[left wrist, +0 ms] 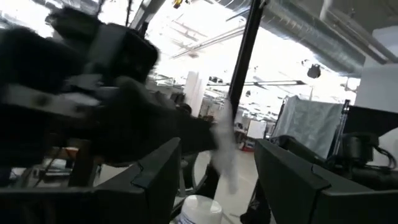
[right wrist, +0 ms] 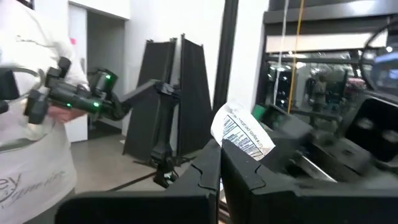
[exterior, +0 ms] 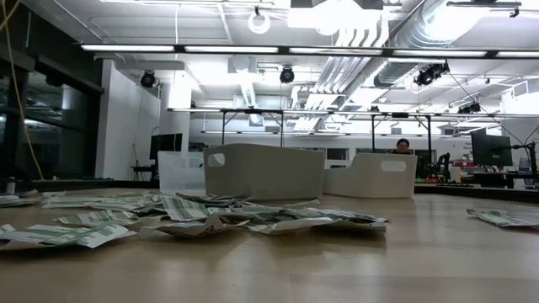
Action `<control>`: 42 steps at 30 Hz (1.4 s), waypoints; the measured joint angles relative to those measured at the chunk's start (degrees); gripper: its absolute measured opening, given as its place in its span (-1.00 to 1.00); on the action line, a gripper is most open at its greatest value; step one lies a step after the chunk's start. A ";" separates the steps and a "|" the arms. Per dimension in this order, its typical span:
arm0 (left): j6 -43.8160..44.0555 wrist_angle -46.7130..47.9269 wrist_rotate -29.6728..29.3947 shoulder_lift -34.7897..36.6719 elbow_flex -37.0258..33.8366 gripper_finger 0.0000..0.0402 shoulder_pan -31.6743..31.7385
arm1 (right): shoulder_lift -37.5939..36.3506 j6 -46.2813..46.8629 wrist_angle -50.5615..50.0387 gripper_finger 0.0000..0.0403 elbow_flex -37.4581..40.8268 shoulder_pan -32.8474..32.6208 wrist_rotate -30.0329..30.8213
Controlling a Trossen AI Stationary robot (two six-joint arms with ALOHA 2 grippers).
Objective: Pick & Place First Aid Supplies
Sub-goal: Put the alcohol pad into the transparent bin
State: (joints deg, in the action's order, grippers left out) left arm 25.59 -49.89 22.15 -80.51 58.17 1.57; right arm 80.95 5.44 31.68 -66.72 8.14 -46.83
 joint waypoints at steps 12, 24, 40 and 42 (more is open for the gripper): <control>0.21 -2.53 -1.72 -1.54 -0.04 -0.03 -0.87 | 0.04 -0.47 -3.18 -1.00 0.00 1.26 1.00; 0.22 -3.85 -1.74 -1.53 -0.04 -0.73 -0.84 | 0.04 -0.45 -4.40 -1.00 0.00 1.27 2.49; -1.39 -3.58 -0.74 -1.47 -0.04 -0.99 -0.82 | -0.08 5.17 -5.38 -1.00 0.00 1.28 6.83; -1.79 -3.47 -0.91 -1.36 -0.04 -0.99 -0.82 | -0.09 6.52 -5.92 -1.00 0.00 1.49 6.80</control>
State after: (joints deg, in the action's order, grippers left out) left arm 23.80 -53.36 21.24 -81.87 58.13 0.75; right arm 80.86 11.96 25.76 -66.72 9.63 -40.03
